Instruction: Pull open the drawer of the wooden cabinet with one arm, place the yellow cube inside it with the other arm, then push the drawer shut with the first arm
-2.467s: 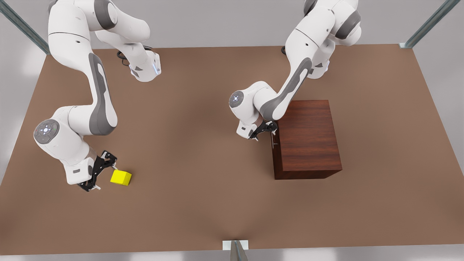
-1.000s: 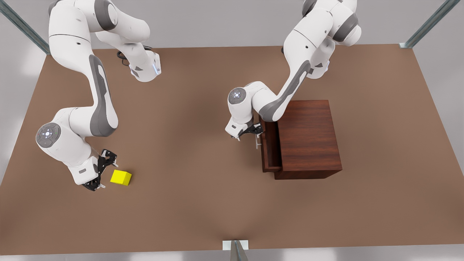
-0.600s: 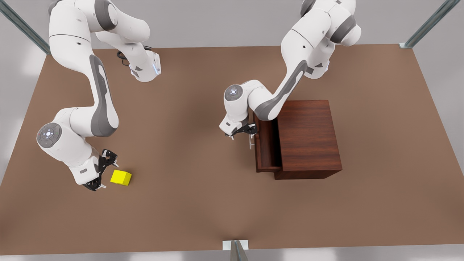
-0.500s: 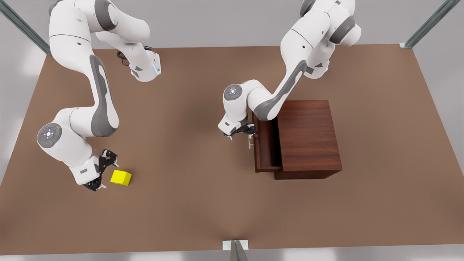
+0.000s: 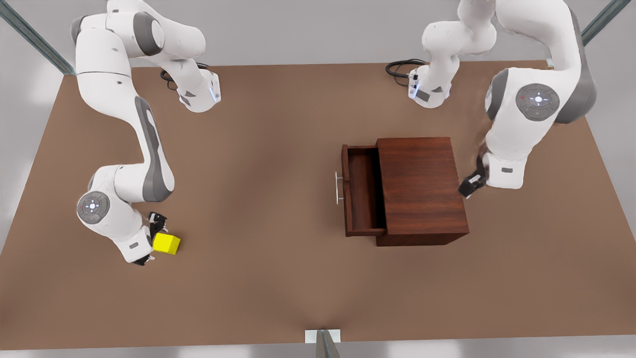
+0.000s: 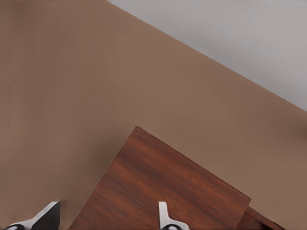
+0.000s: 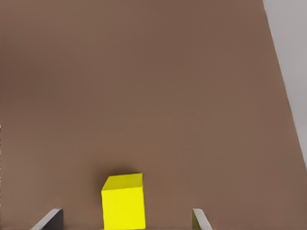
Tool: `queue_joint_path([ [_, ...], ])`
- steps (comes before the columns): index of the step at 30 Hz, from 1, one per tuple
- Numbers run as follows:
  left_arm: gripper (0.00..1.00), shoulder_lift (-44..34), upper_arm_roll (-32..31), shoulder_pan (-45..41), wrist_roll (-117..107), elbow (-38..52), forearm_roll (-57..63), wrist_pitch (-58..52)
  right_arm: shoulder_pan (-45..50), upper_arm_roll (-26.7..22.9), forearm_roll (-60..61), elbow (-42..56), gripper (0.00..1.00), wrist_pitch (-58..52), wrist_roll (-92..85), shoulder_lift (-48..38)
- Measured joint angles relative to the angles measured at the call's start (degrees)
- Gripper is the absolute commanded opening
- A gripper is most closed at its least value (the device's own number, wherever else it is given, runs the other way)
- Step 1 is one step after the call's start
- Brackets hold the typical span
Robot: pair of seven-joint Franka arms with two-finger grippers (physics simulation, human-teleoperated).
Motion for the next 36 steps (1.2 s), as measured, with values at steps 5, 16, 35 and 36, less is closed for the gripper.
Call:
queue_joint_path([
  [5, 1.0, 7.98, 0.18, 5.93, 10.32, 12.3, -5.17, -3.34, 0.01, -0.27, -0.3, 3.23, 1.0, -3.78, 1.25, 4.6],
  [16, 1.0, 7.19, 8.84, -6.88, 26.95, 13.15, -8.29, -11.19, -2.24, -1.09, -0.52, 7.2, 1.0, -9.42, 3.45, 10.66],
  [35, 1.0, 9.74, 9.23, -6.27, 39.11, 11.92, -8.89, -12.77, -5.02, 0.84, -0.29, 0.33, 1.0, 3.37, 3.09, 9.96],
  [36, 1.0, 9.74, 9.23, -6.18, 39.46, 12.04, -8.91, -12.75, -5.06, 0.85, -0.31, -0.02, 1.0, 3.68, 2.74, 9.96],
])
